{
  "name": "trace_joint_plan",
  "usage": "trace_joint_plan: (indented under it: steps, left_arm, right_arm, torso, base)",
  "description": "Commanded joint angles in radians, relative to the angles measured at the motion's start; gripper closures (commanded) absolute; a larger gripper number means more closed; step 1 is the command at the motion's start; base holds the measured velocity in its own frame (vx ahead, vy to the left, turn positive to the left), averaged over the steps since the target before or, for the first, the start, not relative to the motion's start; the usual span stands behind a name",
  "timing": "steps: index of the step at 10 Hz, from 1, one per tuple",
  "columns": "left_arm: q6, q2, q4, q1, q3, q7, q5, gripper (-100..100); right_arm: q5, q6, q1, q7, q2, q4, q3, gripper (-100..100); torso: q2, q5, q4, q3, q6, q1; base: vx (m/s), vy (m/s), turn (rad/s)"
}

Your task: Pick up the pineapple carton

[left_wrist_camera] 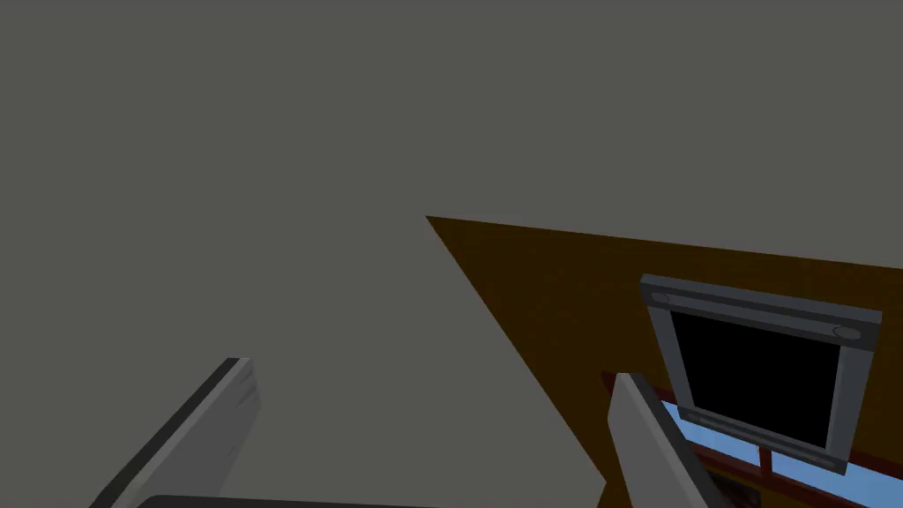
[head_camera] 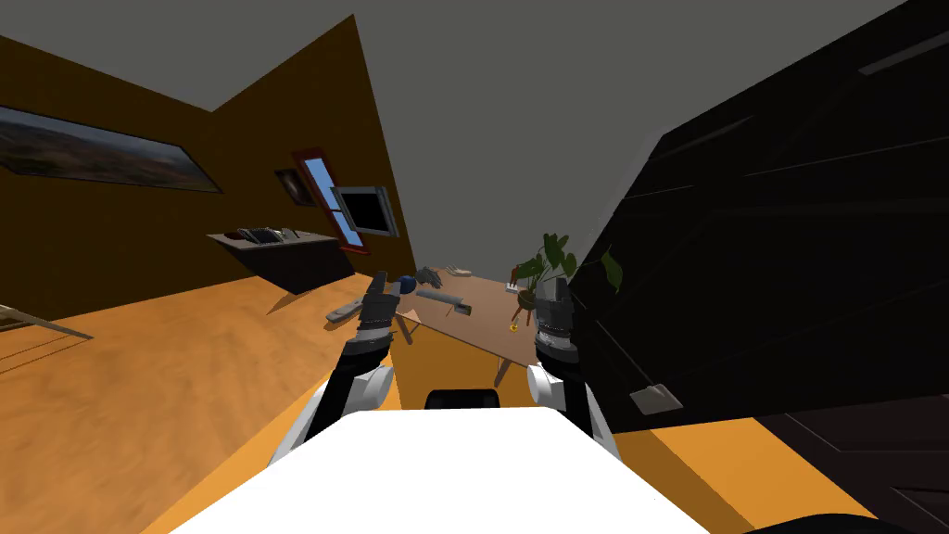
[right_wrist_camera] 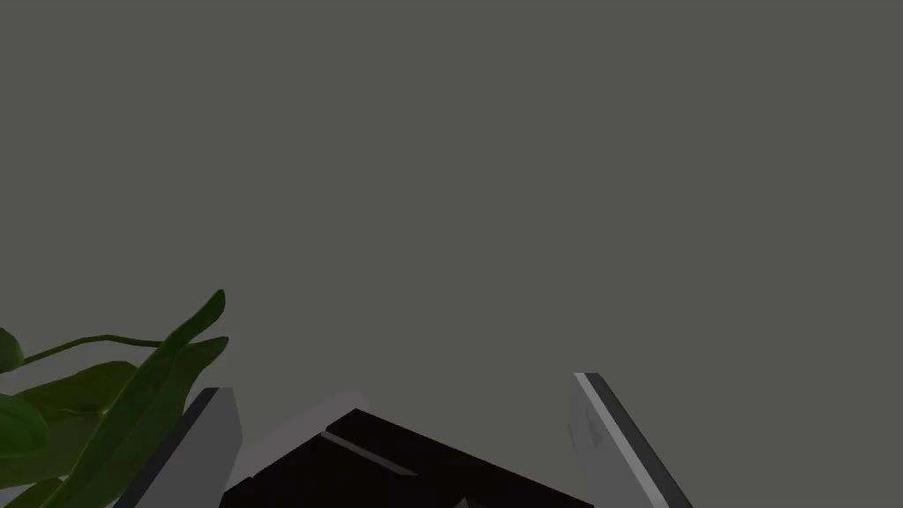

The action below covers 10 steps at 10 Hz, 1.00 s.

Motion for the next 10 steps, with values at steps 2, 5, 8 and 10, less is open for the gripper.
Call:
trace_joint_plan:
  steps: [2,5,8,10]
  left_arm:
    - [0.054,0.063,0.022,-0.035,0.006,0.002,0.041,-100]
    - [0.136,0.115,0.066,-0.09,0.022,0.011,0.102,-100]
    - [0.21,0.143,0.108,-0.137,0.041,0.021,0.15,-100]
    - [0.262,0.157,0.132,-0.162,0.053,0.027,0.175,-100]
  right_arm:
    - [0.0,0.0,0.0,0.0,0.0,0.0,0.0,0]
    - [0.0,0.0,0.0,0.0,0.0,0.0,0.0,0]
    - [0.0,0.0,0.0,0.0,0.0,0.0,0.0,0]
    - [0.0,0.0,0.0,0.0,0.0,0.0,0.0,0]
  torso:
    - [0.001,0.0,0.0,0.001,0.001,0.0]
    - [0.002,0.0,0.0,0.001,0.001,0.002]
    - [0.0,0.0,0.0,0.0,0.0,0.001]
    - [-0.001,0.001,0.0,-0.001,0.0,0.002]
  base:
    - [-0.033,0.01,-0.249]
    - [-0.024,0.022,-0.279]
    - [0.001,0.016,-0.219]
    - [0.003,0.031,-0.278]
